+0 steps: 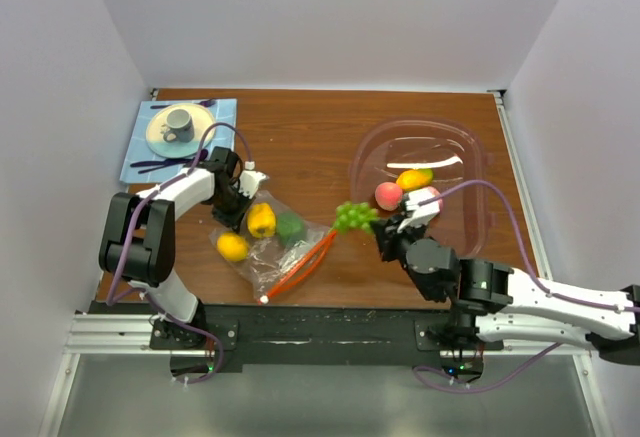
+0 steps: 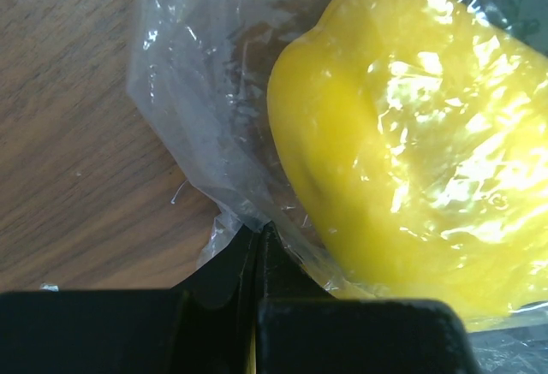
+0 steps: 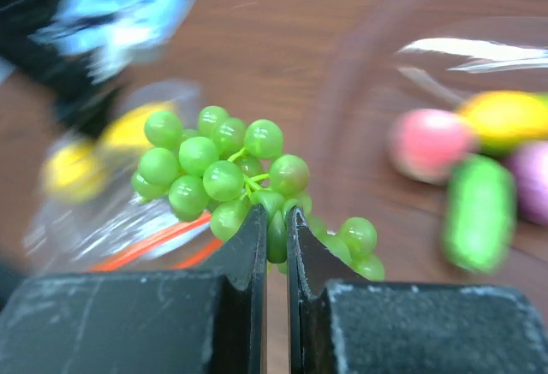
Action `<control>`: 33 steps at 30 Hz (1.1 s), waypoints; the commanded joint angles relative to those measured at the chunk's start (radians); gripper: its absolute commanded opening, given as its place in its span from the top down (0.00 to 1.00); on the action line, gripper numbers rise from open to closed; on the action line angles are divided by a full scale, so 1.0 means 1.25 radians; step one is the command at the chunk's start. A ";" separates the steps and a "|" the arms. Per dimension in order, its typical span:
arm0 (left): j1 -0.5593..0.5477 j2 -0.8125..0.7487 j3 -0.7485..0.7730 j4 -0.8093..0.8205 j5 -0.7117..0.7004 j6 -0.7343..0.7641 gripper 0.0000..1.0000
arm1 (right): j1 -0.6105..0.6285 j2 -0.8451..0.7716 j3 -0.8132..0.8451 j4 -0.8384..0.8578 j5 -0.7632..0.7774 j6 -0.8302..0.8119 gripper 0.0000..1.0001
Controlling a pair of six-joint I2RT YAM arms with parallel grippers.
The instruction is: Open the zip-top bag and remove the fake food
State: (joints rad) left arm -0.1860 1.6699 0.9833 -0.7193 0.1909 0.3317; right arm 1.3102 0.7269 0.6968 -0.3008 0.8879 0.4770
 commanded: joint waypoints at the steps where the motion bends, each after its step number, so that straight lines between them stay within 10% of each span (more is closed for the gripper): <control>1: -0.005 0.001 0.026 -0.006 0.029 -0.008 1.00 | -0.032 0.078 0.105 -0.368 0.347 0.230 1.00; 5: -0.005 -0.017 0.055 -0.048 0.075 -0.005 1.00 | -0.173 0.173 0.142 -0.381 0.343 0.255 0.92; 9: -0.005 -0.041 0.097 -0.102 0.120 -0.002 1.00 | -0.303 0.283 0.166 -0.258 0.160 0.110 0.18; 16: -0.005 -0.055 0.076 -0.090 0.107 0.000 1.00 | -0.327 0.368 0.270 -0.249 0.102 0.101 0.05; 19: -0.005 -0.046 0.055 -0.068 0.090 -0.003 1.00 | -0.276 0.259 0.189 -0.065 -0.016 -0.057 0.23; 22: -0.005 -0.030 0.034 -0.035 0.062 -0.004 1.00 | -0.188 0.190 0.110 0.026 -0.124 -0.103 0.70; 23: -0.005 -0.025 0.028 -0.013 0.044 -0.008 1.00 | -0.143 0.188 0.097 0.032 -0.143 -0.102 1.00; 33: -0.005 0.020 -0.010 0.028 0.028 -0.013 1.00 | 0.056 0.363 -0.049 0.307 -0.293 -0.042 1.00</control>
State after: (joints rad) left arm -0.1860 1.6855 0.9905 -0.7269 0.2474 0.3214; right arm 1.3472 1.1019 0.6476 -0.1215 0.6182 0.4232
